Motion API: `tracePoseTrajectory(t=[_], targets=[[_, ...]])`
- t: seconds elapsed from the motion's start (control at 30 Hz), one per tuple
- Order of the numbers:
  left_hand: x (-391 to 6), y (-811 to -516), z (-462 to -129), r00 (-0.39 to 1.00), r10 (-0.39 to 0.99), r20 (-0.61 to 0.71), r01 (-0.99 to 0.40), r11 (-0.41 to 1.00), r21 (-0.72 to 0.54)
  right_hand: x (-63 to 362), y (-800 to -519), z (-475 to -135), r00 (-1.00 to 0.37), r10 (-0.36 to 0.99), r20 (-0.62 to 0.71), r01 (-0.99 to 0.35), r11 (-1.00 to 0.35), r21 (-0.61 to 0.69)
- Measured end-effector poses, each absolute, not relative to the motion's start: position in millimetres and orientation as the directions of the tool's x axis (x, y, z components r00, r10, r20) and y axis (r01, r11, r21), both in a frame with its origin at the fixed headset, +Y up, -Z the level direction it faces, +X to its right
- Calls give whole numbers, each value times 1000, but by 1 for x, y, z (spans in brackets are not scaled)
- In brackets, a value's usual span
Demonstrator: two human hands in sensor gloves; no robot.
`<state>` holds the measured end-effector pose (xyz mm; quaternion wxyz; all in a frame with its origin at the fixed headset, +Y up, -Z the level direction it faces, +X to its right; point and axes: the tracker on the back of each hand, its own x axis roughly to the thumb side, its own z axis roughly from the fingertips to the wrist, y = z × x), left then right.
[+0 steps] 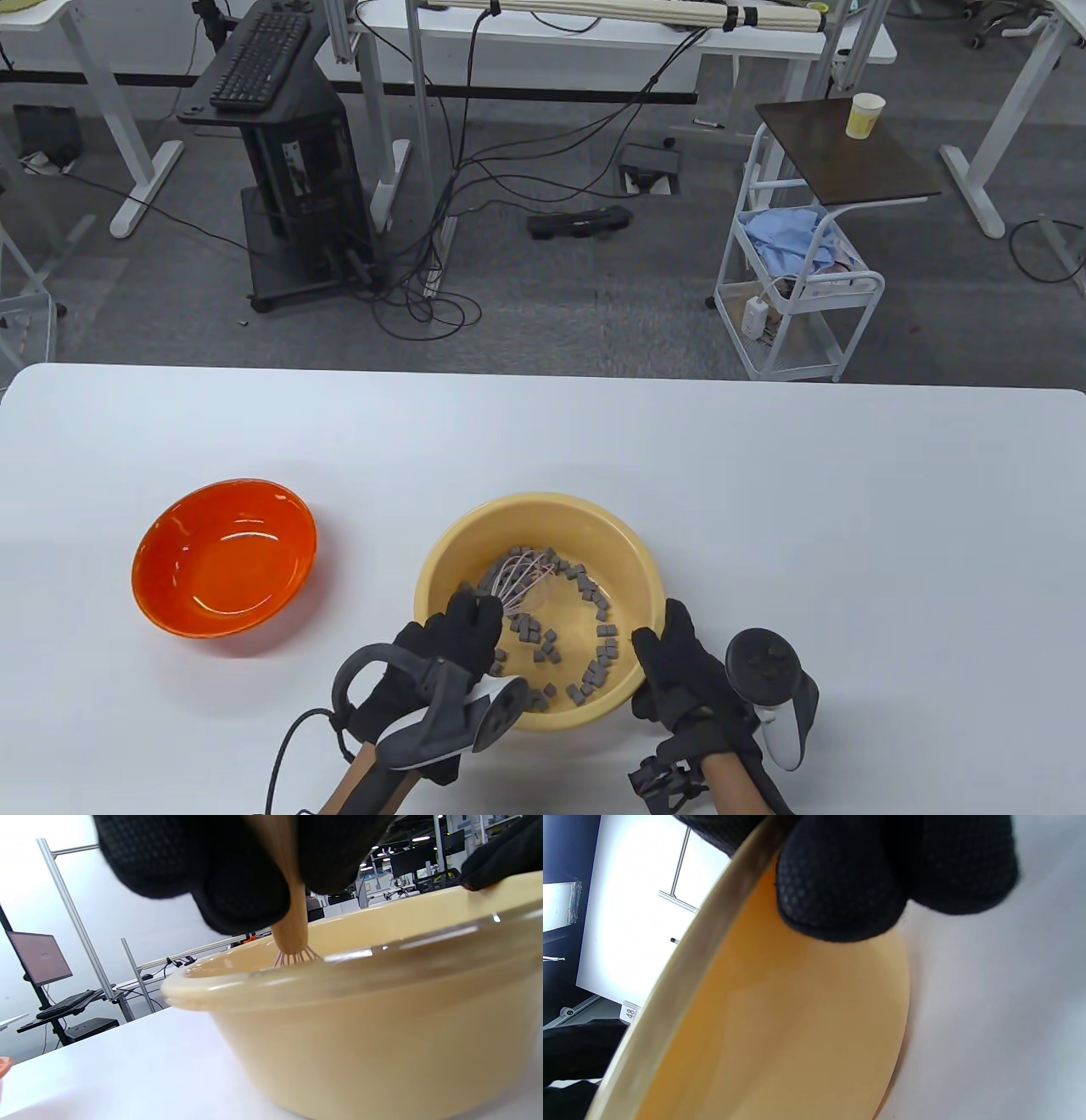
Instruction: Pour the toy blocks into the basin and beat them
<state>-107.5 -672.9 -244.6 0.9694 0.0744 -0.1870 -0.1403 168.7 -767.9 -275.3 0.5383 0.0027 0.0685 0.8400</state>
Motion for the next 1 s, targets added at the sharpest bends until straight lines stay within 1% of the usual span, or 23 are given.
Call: tracePoseTrajectory(t=[0.1,0.2,0.27,0.37,0.57,0.67,0.8,1.0], targets=[[-110,-666,-242,891,-313,328,254,944,212,169,-768,-275,-421,904,-69,-904,-412,118],[-110,-658,-237,873,-385,300,314,913,259,169,-768,-275,-421,904,-69,-904,-412,118],[-109,-651,-233,855,-420,305,340,896,285,169,-768,-275,-421,904,-69,-903,-412,118],[-110,-643,-229,843,-433,320,339,889,309,169,-768,-275,-421,904,-69,-903,-412,118],[-118,-634,-226,838,-425,341,293,879,375,169,-768,-276,-423,904,-69,-903,-413,117],[-124,-627,-226,846,-368,385,219,900,377,169,-768,-276,-423,904,-69,-903,-413,117],[-126,-629,-228,856,-250,452,109,943,316,169,-768,-276,-422,904,-70,-903,-413,116],[-121,-636,-232,843,-157,514,56,977,208,169,-768,-276,-421,904,-71,-904,-412,116]])
